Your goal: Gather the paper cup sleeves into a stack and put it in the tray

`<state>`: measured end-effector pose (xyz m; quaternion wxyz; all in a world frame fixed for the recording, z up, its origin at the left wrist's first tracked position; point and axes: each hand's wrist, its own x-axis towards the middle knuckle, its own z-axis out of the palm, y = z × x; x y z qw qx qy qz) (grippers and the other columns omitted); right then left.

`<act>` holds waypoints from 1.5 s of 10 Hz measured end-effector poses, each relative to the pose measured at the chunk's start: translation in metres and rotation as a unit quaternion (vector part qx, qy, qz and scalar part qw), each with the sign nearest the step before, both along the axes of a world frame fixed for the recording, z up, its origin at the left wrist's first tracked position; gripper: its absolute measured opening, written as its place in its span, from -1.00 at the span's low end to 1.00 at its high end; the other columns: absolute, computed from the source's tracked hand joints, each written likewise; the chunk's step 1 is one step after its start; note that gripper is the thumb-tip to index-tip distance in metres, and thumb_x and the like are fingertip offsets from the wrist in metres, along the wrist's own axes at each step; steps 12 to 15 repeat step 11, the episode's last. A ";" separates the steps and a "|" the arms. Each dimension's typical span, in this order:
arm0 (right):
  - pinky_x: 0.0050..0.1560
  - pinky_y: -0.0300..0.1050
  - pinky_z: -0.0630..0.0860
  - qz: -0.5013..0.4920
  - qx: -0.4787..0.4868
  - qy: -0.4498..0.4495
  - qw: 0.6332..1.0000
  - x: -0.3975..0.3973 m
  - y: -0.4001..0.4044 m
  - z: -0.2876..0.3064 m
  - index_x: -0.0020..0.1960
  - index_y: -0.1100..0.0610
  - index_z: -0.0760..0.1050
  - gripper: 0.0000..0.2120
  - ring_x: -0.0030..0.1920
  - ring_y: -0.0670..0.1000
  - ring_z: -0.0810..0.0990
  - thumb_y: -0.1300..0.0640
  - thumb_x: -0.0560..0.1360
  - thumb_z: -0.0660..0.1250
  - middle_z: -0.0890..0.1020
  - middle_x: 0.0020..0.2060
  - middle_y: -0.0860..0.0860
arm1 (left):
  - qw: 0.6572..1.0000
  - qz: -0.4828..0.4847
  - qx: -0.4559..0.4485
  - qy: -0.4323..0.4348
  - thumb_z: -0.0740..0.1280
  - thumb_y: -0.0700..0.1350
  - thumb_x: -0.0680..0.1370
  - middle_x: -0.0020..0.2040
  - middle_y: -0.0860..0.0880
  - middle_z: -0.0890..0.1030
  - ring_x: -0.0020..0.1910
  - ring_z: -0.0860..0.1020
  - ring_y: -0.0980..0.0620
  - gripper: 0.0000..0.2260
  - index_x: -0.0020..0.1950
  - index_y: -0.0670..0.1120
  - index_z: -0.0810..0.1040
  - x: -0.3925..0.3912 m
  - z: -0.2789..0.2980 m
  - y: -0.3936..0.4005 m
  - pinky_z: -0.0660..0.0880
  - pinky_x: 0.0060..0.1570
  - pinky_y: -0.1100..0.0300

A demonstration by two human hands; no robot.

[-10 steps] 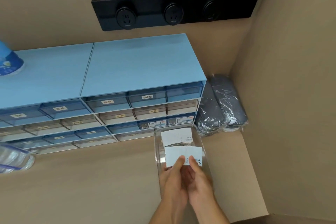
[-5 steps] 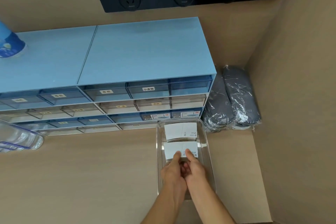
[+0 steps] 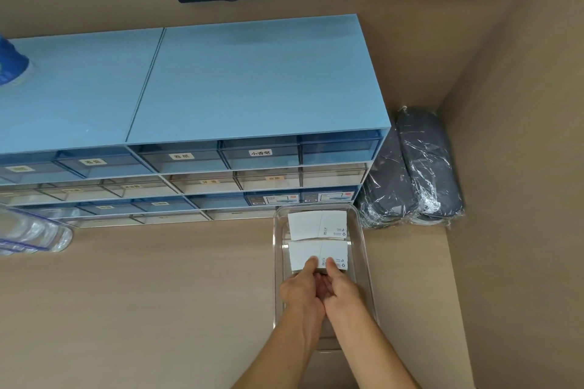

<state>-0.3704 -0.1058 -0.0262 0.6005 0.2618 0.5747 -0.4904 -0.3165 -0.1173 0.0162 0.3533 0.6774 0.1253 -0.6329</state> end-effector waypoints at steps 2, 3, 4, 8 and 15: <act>-0.60 -0.17 0.54 -0.016 0.020 0.018 1.000 0.002 -0.003 -0.001 0.06 0.39 0.55 -0.75 -0.30 0.15 0.63 0.28 0.45 0.46 0.62 -0.22 0.26 | 1.000 -0.011 0.021 -0.002 0.53 -0.28 0.44 -0.27 -0.23 0.61 -0.37 0.58 -0.11 -0.81 -0.24 -0.31 0.55 0.001 -0.003 -0.007 0.61 -0.29 0.09; -0.60 -0.18 0.54 -0.013 0.022 0.020 0.999 0.003 -0.006 -0.002 0.04 0.39 0.55 -0.78 -0.33 0.13 0.62 0.28 0.46 0.45 0.61 -0.25 0.25 | 0.999 -0.013 0.033 -0.010 0.54 -0.26 0.43 -0.27 -0.23 0.62 -0.36 0.59 -0.11 -0.80 -0.25 -0.32 0.56 0.002 -0.006 -0.010 0.61 -0.24 0.08; -0.60 -0.19 0.53 -0.017 0.021 0.023 0.999 0.002 -0.006 -0.002 -0.02 0.39 0.54 -0.83 -0.36 0.12 0.62 0.31 0.46 0.44 0.61 -0.27 0.24 | 0.999 -0.015 0.039 -0.010 0.53 -0.25 0.45 -0.27 -0.22 0.62 -0.37 0.58 -0.10 -0.83 -0.20 -0.31 0.58 0.001 -0.009 -0.009 0.54 -0.36 0.14; -0.57 -0.13 0.57 0.024 0.009 0.018 1.000 0.002 -0.004 -0.003 0.07 0.43 0.55 -0.70 -0.36 0.15 0.63 0.20 0.49 0.43 0.64 -0.19 0.29 | 0.998 -0.037 0.036 -0.031 0.53 -0.22 0.45 -0.33 -0.20 0.60 -0.42 0.56 -0.08 -0.79 -0.25 -0.29 0.56 0.001 -0.011 -0.006 0.53 -0.38 0.17; -0.41 -0.08 0.60 0.048 -0.062 0.018 0.997 0.000 0.010 0.029 0.01 0.38 0.50 -0.73 -0.30 0.16 0.58 0.17 0.49 0.42 0.57 -0.19 0.25 | 0.998 -0.057 -0.021 0.035 0.54 -0.14 0.44 -0.16 -0.25 0.66 -0.25 0.65 -0.13 -0.69 0.02 -0.33 0.58 0.009 0.004 0.004 0.56 -0.32 0.12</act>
